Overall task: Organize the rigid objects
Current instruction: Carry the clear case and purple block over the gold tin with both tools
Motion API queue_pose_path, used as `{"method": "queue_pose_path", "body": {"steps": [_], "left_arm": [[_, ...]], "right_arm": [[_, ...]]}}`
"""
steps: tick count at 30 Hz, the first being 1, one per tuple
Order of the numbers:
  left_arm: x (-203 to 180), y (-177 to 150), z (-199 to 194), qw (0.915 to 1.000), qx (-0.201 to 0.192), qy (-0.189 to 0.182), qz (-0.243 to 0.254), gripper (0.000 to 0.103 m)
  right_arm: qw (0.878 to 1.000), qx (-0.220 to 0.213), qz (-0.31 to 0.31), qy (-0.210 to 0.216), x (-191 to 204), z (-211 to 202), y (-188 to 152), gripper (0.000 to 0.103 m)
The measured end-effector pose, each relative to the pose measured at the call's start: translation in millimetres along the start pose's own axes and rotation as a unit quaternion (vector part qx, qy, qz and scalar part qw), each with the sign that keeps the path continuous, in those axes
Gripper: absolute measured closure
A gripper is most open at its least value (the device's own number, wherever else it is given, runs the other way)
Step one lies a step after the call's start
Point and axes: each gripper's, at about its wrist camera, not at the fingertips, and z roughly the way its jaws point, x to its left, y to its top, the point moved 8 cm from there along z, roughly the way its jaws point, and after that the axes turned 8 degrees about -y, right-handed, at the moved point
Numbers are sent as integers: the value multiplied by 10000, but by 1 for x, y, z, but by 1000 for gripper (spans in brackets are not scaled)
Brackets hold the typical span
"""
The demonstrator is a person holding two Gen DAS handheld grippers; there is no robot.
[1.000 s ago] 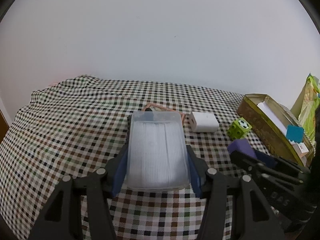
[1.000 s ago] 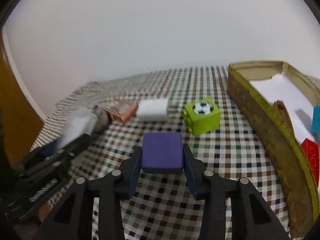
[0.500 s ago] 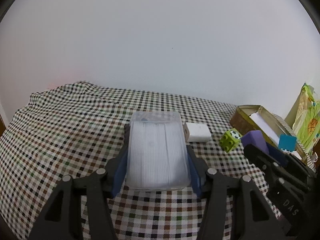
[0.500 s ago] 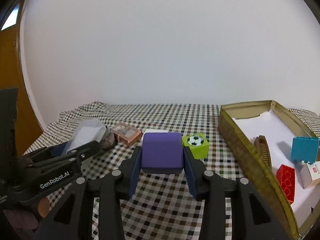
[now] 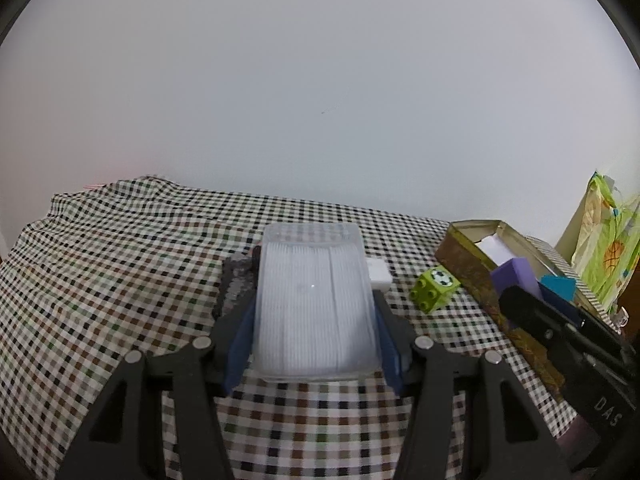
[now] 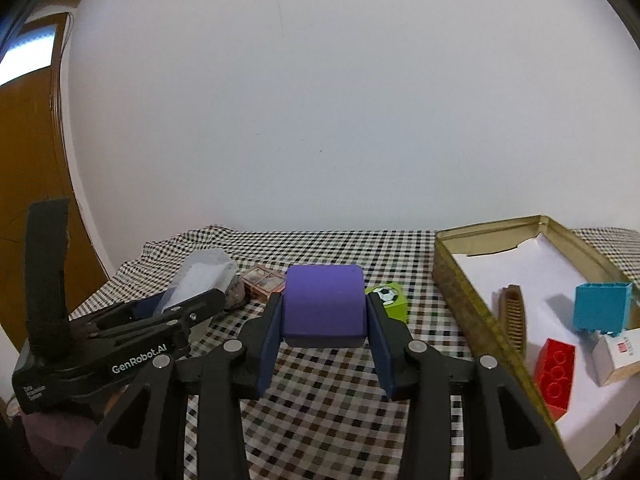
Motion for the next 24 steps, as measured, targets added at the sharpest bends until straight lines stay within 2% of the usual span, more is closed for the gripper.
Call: {"method": "queue_pose_path", "body": {"steps": [9, 24], "left_arm": [[-29, -5, 4, 10000, -57, -30, 5, 49], [-95, -8, 20, 9993, -120, -279, 216, 49]], "right_arm": [[9988, -192, -237, -370, -21, -13, 1, 60], [9985, -345, 20, -415, -78, -35, 8, 60]]}}
